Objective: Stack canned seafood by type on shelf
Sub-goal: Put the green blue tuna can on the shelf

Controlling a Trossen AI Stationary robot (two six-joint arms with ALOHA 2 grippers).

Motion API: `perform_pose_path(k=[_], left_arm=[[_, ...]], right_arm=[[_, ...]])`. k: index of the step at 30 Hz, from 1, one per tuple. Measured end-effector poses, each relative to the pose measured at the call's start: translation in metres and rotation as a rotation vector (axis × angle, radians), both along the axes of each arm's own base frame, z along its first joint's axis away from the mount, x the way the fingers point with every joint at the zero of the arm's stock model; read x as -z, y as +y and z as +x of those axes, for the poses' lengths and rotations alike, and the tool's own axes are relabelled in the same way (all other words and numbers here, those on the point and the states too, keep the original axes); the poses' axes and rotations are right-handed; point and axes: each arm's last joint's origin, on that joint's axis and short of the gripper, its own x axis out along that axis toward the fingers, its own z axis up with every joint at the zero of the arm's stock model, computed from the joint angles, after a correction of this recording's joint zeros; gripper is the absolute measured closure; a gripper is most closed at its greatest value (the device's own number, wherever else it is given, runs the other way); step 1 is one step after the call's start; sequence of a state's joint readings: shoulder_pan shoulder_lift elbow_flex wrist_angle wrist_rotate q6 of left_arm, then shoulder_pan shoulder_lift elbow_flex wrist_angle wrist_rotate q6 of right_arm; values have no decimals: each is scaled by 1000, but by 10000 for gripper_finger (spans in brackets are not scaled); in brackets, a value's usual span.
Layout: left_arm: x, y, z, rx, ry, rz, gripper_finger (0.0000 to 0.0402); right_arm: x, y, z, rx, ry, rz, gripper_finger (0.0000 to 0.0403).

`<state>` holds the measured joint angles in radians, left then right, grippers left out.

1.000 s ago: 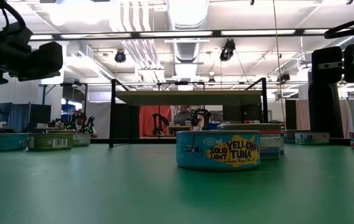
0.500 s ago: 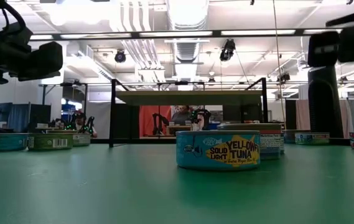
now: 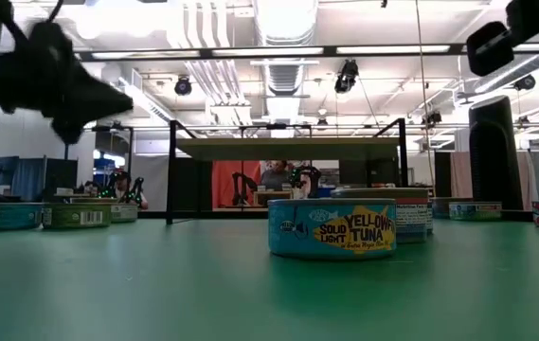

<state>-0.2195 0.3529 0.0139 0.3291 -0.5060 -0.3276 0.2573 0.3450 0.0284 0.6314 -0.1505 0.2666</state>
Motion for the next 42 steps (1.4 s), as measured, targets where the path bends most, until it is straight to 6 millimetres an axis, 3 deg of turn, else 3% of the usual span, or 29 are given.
perform_pose_path(k=[3,6,17,24,28,32,36,42], left_arm=[[-5,-7,6,186,-41,36,322],[-10,-11,12,265,-91,94,322],[-9,-18,34,294,-160,311,314],[9,-24,56,332,-58,316,249],[17,-30,77,343,6,319,197],[20,-36,103,348,46,339,149],[20,-41,126,348,52,365,119],[17,-47,152,356,105,369,102]], right_arm=[[-3,-2,2,66,-24,35,360],[-2,1,7,51,-15,34,360],[27,18,37,273,214,169,360],[35,65,84,189,390,199,360],[42,96,120,116,464,193,360],[45,111,153,135,478,200,360],[49,120,170,157,556,142,360],[52,121,174,224,778,-32,360]])
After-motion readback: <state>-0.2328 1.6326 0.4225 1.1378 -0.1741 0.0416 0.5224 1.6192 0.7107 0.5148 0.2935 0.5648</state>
